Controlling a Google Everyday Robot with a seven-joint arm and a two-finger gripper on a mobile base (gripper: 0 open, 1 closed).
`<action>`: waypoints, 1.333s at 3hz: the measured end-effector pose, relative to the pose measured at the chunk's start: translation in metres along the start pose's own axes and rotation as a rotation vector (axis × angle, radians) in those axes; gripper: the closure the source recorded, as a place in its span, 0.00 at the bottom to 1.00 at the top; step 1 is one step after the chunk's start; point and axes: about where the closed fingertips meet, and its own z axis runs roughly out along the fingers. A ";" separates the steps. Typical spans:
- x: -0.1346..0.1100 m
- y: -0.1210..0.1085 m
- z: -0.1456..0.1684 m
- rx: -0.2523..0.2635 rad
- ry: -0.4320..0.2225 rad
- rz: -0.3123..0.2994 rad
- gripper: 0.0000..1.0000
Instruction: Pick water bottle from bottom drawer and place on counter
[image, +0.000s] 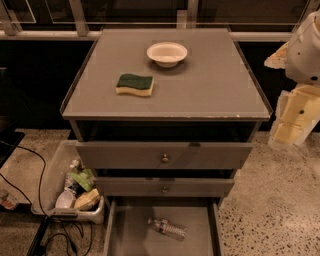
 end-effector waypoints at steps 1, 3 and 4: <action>0.001 -0.001 0.003 0.009 0.008 0.008 0.00; 0.023 0.042 0.099 -0.098 -0.036 0.035 0.00; 0.043 0.066 0.148 -0.113 -0.114 0.053 0.00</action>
Offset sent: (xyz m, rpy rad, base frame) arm -0.0115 0.0029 -0.1341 0.0167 0.1645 -0.0151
